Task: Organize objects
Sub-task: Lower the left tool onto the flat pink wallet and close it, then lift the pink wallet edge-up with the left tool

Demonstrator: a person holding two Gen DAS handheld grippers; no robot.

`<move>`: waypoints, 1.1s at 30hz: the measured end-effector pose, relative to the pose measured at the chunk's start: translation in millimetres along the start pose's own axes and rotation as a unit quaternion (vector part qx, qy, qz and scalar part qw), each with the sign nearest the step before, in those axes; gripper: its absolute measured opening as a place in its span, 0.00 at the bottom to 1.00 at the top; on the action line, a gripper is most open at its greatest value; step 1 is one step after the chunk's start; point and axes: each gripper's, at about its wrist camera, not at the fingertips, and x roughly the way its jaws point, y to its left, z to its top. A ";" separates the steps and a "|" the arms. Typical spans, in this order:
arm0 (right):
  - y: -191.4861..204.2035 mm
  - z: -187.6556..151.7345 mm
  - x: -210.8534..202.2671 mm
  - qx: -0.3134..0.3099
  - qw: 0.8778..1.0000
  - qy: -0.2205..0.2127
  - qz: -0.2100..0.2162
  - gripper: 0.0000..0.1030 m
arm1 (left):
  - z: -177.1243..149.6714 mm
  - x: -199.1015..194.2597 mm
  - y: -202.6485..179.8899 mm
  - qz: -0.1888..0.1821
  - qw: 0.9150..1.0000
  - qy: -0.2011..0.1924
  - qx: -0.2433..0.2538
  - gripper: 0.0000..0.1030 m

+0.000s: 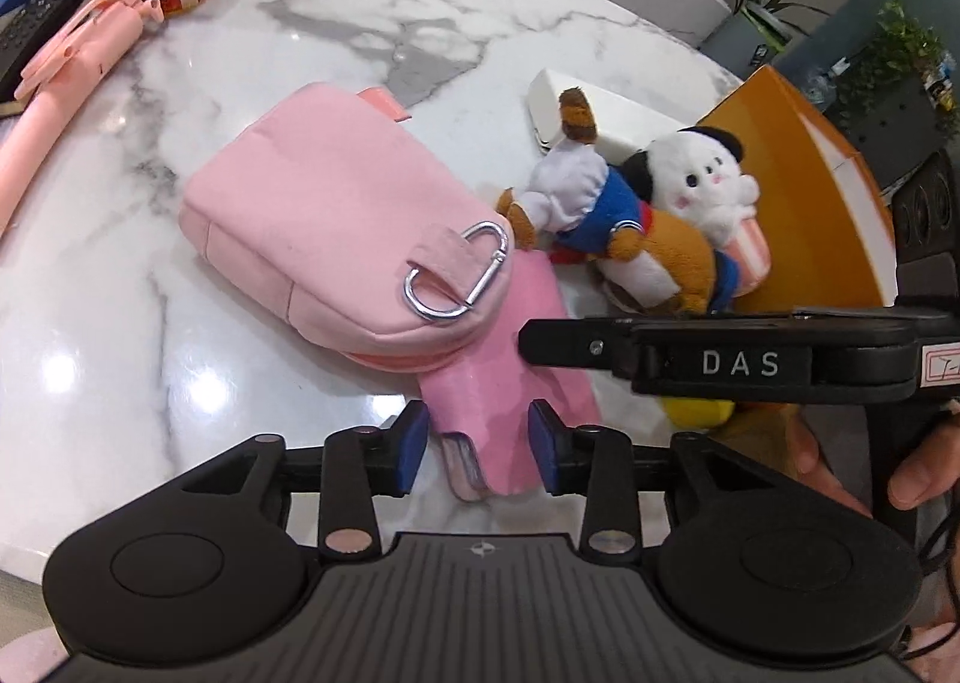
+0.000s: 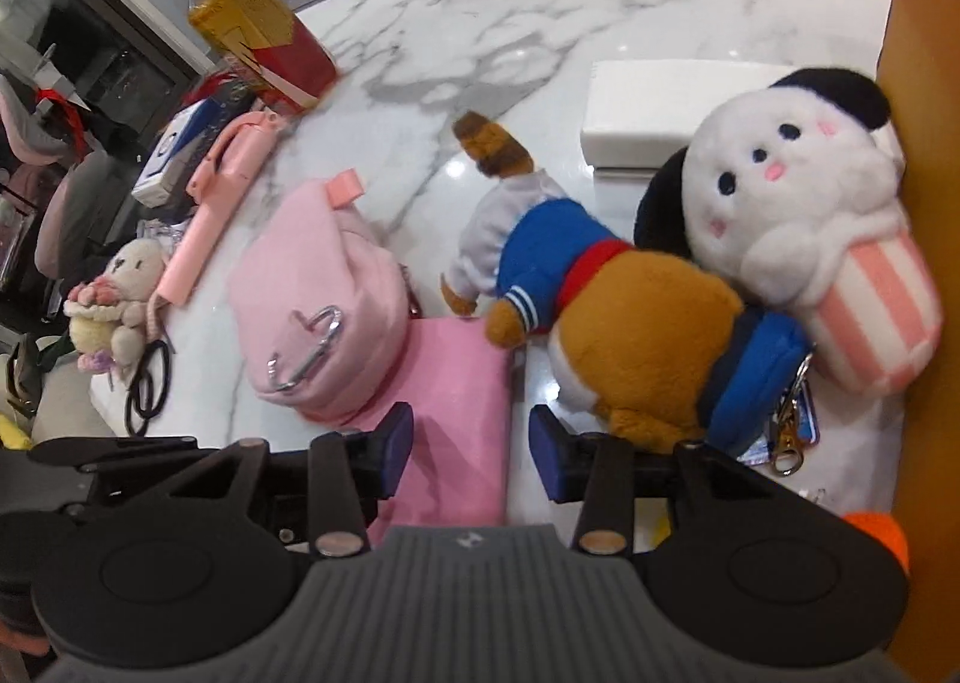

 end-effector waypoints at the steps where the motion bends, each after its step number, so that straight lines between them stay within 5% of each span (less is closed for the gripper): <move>1: -0.9 -0.8 0.6 0.004 1.000 -0.001 0.006 0.44 | 0.2 0.1 -0.4 0.007 1.000 -0.001 0.004 0.47; 5: -2.6 -0.3 1.2 0.011 1.000 0.006 0.020 0.36 | 4.4 4.9 4.0 0.008 1.000 -0.003 -0.014 0.69; 9: -11.3 -1.3 2.0 0.040 0.998 0.019 0.048 0.28 | 4.4 11.4 -7.6 0.003 1.000 -0.008 0.028 0.88; 12: -13.7 -3.4 0.5 0.048 0.997 0.032 0.052 0.26 | 1.0 17.2 -22.0 0.027 0.998 -0.010 0.061 0.92; 16: -11.6 -6.5 -2.6 0.046 0.997 0.036 0.042 0.26 | -5.0 16.2 -30.1 0.058 0.996 -0.014 0.071 0.79; 21: -18.3 -9.4 -4.9 0.065 0.996 0.033 0.042 0.26 | -11.0 -3.3 -10.4 0.028 0.999 -0.024 0.008 0.39; 27: -18.9 -23.7 -10.8 0.082 0.994 0.041 0.061 0.24 | -20.0 -26.6 -8.1 0.007 0.999 -0.042 -0.030 0.30; 30: -14.2 -25.2 -19.0 0.069 0.995 0.031 0.061 0.02 | -20.4 -37.0 -12.2 -0.020 0.997 -0.055 -0.041 0.28; 33: -11.4 -25.1 -22.4 0.061 0.996 0.027 0.057 0.02 | -19.1 -38.5 -16.7 -0.025 0.997 -0.058 -0.044 0.28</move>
